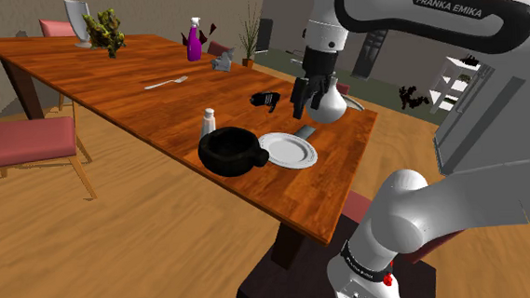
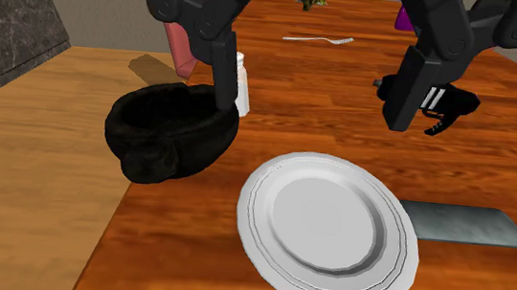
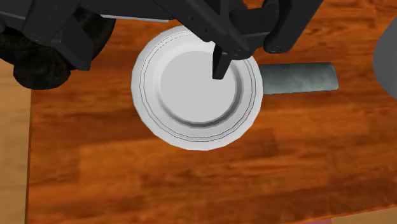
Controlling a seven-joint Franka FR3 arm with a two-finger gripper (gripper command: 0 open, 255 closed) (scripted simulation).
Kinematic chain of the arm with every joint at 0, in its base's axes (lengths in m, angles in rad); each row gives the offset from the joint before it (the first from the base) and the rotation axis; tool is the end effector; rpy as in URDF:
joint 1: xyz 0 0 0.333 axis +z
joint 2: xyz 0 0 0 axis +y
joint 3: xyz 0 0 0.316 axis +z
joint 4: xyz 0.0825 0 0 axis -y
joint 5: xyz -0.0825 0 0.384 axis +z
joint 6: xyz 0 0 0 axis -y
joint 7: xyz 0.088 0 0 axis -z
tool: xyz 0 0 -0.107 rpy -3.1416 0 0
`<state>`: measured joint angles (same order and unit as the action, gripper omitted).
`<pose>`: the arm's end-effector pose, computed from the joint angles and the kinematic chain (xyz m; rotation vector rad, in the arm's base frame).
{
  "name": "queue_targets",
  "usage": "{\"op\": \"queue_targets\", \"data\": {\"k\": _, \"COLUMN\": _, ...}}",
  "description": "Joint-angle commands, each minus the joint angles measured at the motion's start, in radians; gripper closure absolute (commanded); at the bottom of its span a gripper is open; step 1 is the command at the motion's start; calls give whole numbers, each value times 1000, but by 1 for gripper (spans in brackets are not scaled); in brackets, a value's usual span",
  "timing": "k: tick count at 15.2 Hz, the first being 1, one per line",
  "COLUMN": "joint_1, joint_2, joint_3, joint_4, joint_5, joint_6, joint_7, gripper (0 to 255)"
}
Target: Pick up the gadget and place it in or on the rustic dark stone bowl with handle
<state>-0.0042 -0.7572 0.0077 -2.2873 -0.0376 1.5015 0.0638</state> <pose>0.3081 -0.0024 0.6080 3.0959 -0.1000 -0.0421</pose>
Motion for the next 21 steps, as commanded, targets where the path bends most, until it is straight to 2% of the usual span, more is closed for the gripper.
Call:
{"op": "queue_targets", "data": {"k": 1, "joint_1": 0, "joint_2": 0, "joint_3": 0, "joint_4": 0, "joint_5": 0, "joint_6": 0, "joint_7": 0, "gripper": 0}}
{"op": "queue_targets", "data": {"k": 7, "joint_1": 45, "joint_2": 99, "joint_3": -169, "joint_4": 36, "joint_5": -117, "joint_6": 67, "joint_7": -376, "gripper": 0}}
{"op": "queue_targets", "data": {"k": 12, "joint_1": 92, "joint_2": 237, "joint_3": -297, "joint_4": 120, "joint_5": -173, "joint_6": 135, "joint_7": -683, "gripper": 0}}
{"op": "queue_targets", "data": {"k": 16, "joint_1": 134, "joint_2": 376, "joint_3": -389, "joint_4": 217, "joint_5": -181, "joint_6": 187, "joint_7": -928, "gripper": 0}}
{"op": "queue_targets", "data": {"k": 21, "joint_1": 176, "joint_2": 577, "joint_3": -480, "joint_4": 370, "joint_5": -135, "joint_6": 240, "joint_7": -1239, "gripper": 0}}
